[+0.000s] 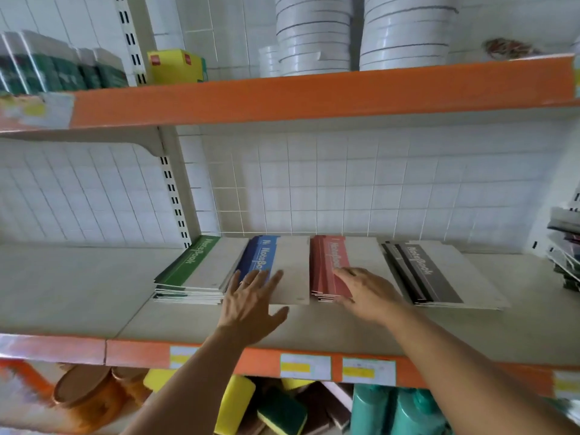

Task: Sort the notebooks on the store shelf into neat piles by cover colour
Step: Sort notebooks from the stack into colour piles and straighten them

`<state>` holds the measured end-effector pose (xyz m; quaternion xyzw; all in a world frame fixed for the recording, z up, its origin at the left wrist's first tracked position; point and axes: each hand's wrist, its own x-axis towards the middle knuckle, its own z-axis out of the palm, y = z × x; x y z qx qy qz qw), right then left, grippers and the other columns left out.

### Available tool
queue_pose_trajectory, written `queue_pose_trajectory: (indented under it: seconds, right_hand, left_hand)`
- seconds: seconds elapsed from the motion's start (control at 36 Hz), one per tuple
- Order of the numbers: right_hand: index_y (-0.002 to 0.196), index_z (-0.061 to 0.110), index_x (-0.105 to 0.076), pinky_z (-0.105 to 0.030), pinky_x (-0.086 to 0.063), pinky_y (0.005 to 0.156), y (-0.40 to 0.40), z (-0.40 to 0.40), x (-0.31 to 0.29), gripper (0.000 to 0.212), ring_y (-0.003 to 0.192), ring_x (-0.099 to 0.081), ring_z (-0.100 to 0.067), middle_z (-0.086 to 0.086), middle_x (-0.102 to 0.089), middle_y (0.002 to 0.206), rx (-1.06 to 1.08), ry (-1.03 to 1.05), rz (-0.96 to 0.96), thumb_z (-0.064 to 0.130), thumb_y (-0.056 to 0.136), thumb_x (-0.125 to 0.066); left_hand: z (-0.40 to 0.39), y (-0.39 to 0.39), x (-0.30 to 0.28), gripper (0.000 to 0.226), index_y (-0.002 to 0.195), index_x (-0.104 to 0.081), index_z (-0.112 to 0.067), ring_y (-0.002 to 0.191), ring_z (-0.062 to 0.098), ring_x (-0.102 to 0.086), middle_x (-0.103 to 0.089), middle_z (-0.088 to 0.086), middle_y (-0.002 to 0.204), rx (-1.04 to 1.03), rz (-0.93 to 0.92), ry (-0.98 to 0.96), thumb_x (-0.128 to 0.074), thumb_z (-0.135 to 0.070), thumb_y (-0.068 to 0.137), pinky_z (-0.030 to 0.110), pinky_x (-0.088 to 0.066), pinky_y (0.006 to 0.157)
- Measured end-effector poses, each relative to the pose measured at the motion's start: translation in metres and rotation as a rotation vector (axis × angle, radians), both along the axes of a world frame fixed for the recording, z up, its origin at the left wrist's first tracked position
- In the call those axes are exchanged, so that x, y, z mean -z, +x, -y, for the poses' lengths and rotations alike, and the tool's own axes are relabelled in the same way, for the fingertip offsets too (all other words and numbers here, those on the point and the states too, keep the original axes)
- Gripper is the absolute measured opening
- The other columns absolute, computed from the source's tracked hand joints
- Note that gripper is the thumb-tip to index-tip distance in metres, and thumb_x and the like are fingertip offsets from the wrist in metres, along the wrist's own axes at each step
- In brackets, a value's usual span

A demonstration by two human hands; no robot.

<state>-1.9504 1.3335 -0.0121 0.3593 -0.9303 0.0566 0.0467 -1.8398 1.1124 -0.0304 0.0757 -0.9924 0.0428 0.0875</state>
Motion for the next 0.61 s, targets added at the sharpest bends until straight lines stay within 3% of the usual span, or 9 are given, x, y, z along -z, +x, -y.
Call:
queue_pose_trajectory:
  seconds: [0.11, 0.19, 0.22, 0.28, 0.33, 0.39, 0.61]
  right_hand:
    - [0.146, 0.020, -0.029, -0.033, -0.041, 0.100, 0.000, 0.004, 0.000, 0.056, 0.131, -0.040, -0.021, -0.003, -0.038, 0.146, 0.013, 0.005, -0.003, 0.041, 0.097, -0.047]
    - [0.145, 0.019, -0.030, -0.034, -0.041, 0.101, -0.003, 0.005, 0.001, 0.055, 0.133, -0.038, -0.021, -0.004, -0.037, 0.147, 0.004, 0.014, -0.002, 0.040, 0.097, -0.048]
    - [0.145, 0.018, -0.030, -0.034, -0.041, 0.101, -0.005, 0.005, 0.001, 0.056, 0.134, -0.037, -0.021, -0.003, -0.036, 0.148, 0.000, 0.019, 0.000, 0.040, 0.097, -0.048]
    - [0.145, 0.018, -0.030, -0.034, -0.041, 0.101, -0.009, 0.005, 0.001, 0.057, 0.135, -0.037, -0.020, -0.003, -0.035, 0.149, -0.003, 0.029, 0.002, 0.041, 0.097, -0.048]
    - [0.144, 0.018, -0.032, -0.033, -0.041, 0.100, -0.013, 0.005, 0.001, 0.057, 0.133, -0.038, -0.019, -0.003, -0.037, 0.147, 0.000, 0.039, 0.006, 0.042, 0.096, -0.049]
    - [0.144, 0.018, -0.032, -0.033, -0.042, 0.101, -0.016, 0.006, 0.000, 0.057, 0.132, -0.038, -0.019, -0.002, -0.038, 0.146, 0.005, 0.043, 0.008, 0.043, 0.095, -0.050]
    - [0.145, 0.020, -0.032, -0.033, -0.041, 0.104, -0.022, 0.007, 0.004, 0.062, 0.132, -0.039, -0.018, 0.000, -0.036, 0.148, 0.016, 0.023, -0.029, 0.044, 0.092, -0.054]
  left_hand:
    - [-0.009, -0.010, 0.004, 0.070, 0.119, -0.065, -0.026, 0.104, 0.021, -0.065, -0.068, 0.000, 0.114, 0.074, -0.012, 0.009, -0.019, -0.070, 0.090, 0.047, -0.050, 0.090]
    - [-0.016, -0.016, 0.005, 0.084, 0.112, -0.069, -0.024, 0.104, 0.022, -0.066, -0.069, 0.002, 0.112, 0.065, -0.053, 0.067, 0.000, -0.067, 0.093, 0.048, -0.049, 0.091]
    - [-0.018, -0.018, 0.005, 0.093, 0.119, -0.066, -0.025, 0.113, 0.023, -0.061, -0.065, 0.002, 0.121, 0.045, -0.040, 0.103, 0.009, -0.071, 0.088, 0.048, -0.043, 0.099]
    - [-0.018, -0.024, 0.009, 0.106, 0.141, -0.042, -0.031, 0.139, 0.019, -0.034, -0.041, -0.002, 0.148, 0.011, -0.048, 0.109, 0.025, -0.076, 0.073, 0.046, -0.016, 0.116]
    - [-0.015, -0.029, 0.008, 0.079, 0.150, -0.021, -0.034, 0.146, 0.016, -0.012, -0.019, -0.005, 0.158, -0.031, -0.012, 0.113, 0.005, -0.072, 0.085, 0.042, 0.001, 0.118]
    - [-0.011, -0.033, 0.005, 0.062, 0.151, -0.014, -0.032, 0.147, 0.017, -0.005, -0.010, -0.004, 0.160, -0.056, 0.025, 0.127, -0.018, -0.061, 0.096, 0.042, 0.003, 0.118]
    - [0.001, -0.044, 0.008, 0.063, 0.152, -0.011, -0.029, 0.147, 0.021, -0.003, -0.007, -0.001, 0.160, 0.007, 0.052, 0.105, -0.020, -0.059, 0.097, 0.044, -0.001, 0.119]
